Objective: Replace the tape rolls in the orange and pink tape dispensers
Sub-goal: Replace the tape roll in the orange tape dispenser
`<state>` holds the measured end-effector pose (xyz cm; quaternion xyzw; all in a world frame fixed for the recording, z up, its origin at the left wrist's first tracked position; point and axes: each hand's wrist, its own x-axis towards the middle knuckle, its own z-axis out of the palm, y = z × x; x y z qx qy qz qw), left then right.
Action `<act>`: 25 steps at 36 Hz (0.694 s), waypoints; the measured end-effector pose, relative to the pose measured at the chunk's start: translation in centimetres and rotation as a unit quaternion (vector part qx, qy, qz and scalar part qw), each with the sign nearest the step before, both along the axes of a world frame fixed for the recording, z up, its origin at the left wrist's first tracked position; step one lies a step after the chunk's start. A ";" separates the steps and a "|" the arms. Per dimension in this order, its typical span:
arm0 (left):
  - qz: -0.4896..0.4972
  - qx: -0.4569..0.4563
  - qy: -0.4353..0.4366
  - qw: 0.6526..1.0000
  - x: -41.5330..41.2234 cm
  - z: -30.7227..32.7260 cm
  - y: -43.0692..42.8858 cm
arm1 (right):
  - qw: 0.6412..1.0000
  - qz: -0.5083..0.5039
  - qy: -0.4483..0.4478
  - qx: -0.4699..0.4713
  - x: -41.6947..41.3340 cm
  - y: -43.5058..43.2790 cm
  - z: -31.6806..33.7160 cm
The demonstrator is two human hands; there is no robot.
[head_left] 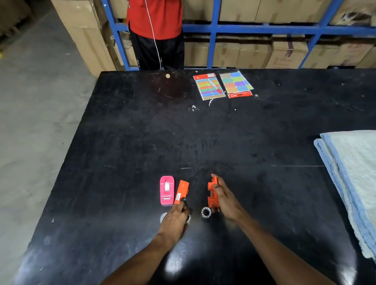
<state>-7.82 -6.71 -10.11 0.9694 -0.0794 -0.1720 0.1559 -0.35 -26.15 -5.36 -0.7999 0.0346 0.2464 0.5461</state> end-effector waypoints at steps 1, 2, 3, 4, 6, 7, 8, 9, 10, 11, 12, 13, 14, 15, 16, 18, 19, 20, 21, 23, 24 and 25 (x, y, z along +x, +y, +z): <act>0.002 0.008 -0.012 1.000 -0.1 0.2 -0.1 | 1.000 0.001 0.001 0.000 -0.2 0.1 0.2; 0.006 0.014 -0.013 1.000 -0.1 0.3 -0.3 | 1.000 0.003 0.002 0.001 -0.4 0.1 0.4; 0.009 0.014 -0.011 1.000 -0.1 0.5 -0.4 | 1.000 0.004 0.002 0.002 -0.5 0.1 0.5; 0.021 0.005 0.002 1.000 0.1 0.5 -0.5 | 1.000 0.002 0.003 0.005 -0.7 0.2 0.5; 0.069 -0.053 0.014 0.996 0.5 1.2 -0.5 | 1.000 0.001 0.004 0.007 -1.0 0.0 0.4; 0.116 -0.121 0.032 0.985 0.8 1.5 -0.5 | 1.000 0.003 0.005 0.002 -1.0 -0.2 0.1; 0.161 -0.203 0.063 0.964 0.9 2.3 -0.5 | 1.000 0.010 -0.001 -0.006 -1.1 -0.3 -0.3; 0.200 -0.284 0.103 0.932 1.1 3.2 -0.7 | 1.000 0.018 -0.001 -0.014 -1.3 -0.4 -0.4; 0.233 -0.348 0.147 0.896 1.3 4.3 -0.8 | 1.000 0.026 -0.003 -0.016 -1.6 -0.4 -0.4; 0.251 -0.390 0.175 0.868 1.6 5.2 -0.9 | 0.999 0.031 -0.004 -0.018 -1.8 -0.3 0.0; 0.262 -0.418 0.191 0.849 1.8 6.1 -0.8 | 0.999 0.037 -0.009 -0.021 -2.0 -0.1 0.5; 0.275 -0.444 0.199 0.830 1.9 6.8 -0.7 | 0.999 0.043 -0.015 -0.027 -2.3 0.2 1.1; 0.289 -0.463 0.207 0.812 2.0 7.5 -0.5 | 0.998 0.050 -0.025 -0.031 -2.6 0.6 1.7; 0.300 -0.481 0.212 0.796 2.0 8.4 -0.4 | 0.997 0.055 -0.036 -0.033 -2.8 1.0 2.3; 0.309 -0.492 0.219 0.784 2.1 8.8 -0.4 | 0.997 0.058 -0.045 -0.037 -2.9 1.3 2.6; 0.321 -0.515 0.222 0.763 2.0 9.8 -0.2 | 0.996 0.059 -0.055 -0.043 -3.2 1.9 3.2; 0.327 -0.525 0.222 0.754 2.1 10.1 -0.2 | 0.996 0.056 -0.057 -0.045 -3.3 2.1 3.4; 0.329 -0.529 0.222 0.750 2.1 10.4 -0.1 | 0.996 0.055 -0.060 -0.043 -3.4 2.3 3.5; 0.328 -0.534 0.222 0.747 2.2 10.7 -0.1 | 0.995 0.055 -0.065 -0.042 -3.4 2.5 3.6; 0.324 -0.536 0.223 0.747 2.4 11.2 0.1 | 0.995 0.057 -0.075 -0.036 -3.4 2.6 3.6; 0.321 -0.537 0.223 0.748 2.5 11.4 0.3 | 0.995 0.055 -0.078 -0.035 -3.4 2.7 3.7; 0.317 -0.536 0.222 0.750 2.6 11.5 0.4 | 0.995 0.053 -0.079 -0.039 -3.4 2.8 3.7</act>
